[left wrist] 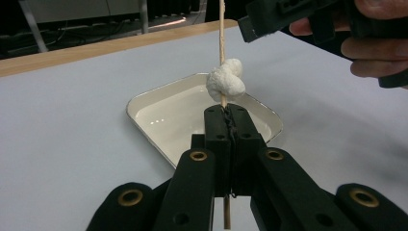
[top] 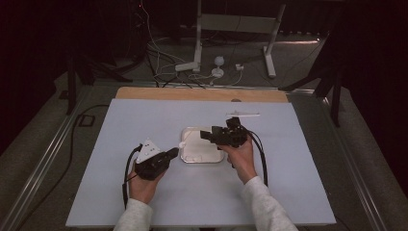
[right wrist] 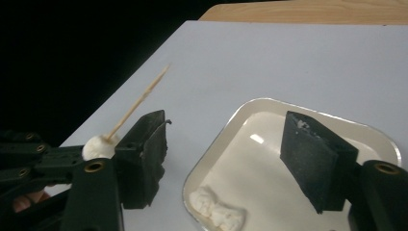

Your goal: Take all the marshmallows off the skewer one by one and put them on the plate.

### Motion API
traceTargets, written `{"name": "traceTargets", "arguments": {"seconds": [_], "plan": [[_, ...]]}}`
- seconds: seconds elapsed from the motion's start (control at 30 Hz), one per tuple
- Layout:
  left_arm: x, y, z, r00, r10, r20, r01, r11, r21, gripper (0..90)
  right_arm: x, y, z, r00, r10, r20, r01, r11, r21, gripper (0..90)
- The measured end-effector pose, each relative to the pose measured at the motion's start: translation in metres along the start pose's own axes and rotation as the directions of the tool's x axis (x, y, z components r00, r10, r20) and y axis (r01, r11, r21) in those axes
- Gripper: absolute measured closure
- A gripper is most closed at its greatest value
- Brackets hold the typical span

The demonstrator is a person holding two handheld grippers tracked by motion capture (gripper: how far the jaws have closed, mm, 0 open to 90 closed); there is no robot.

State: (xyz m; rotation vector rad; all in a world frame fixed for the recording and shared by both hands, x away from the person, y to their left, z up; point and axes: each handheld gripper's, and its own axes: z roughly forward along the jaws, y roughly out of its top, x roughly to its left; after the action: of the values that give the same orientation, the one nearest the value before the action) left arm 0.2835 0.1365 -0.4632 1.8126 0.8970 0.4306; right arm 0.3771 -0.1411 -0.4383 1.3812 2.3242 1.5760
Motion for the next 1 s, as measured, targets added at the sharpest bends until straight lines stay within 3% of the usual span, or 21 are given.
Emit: {"name": "traceTargets", "arguments": {"seconds": [0.33, 0.6, 0.67, 1.0], "plan": [[0.000, 0.000, 0.001, 0.9997, -0.015, 0.021, 0.016, 0.9998, -0.009, 89.9, 0.020, -0.011, 0.006, 0.9941, -0.006, -0.109, 0.008, 1.000, 0.014, 35.8], [0.001, 0.001, 0.000, 0.9992, -0.031, 0.025, 0.032, 0.9993, -0.022, 89.9, 0.034, -0.021, 0.016, 0.9784, 0.001, -0.207, 0.008, 0.999, 0.044, 51.3], [0.002, 0.001, -0.001, 0.9988, -0.039, 0.029, 0.040, 0.9988, -0.028, 89.9, 0.038, -0.024, 0.019, 0.9759, -0.011, -0.218, 0.025, 0.998, 0.061, 60.3], [0.001, 0.001, -0.001, 0.9977, -0.042, 0.054, 0.044, 0.9983, -0.038, 89.9, 0.039, -0.027, 0.022, 0.9638, 0.005, -0.267, 0.016, 0.997, 0.077, 71.9]]}}
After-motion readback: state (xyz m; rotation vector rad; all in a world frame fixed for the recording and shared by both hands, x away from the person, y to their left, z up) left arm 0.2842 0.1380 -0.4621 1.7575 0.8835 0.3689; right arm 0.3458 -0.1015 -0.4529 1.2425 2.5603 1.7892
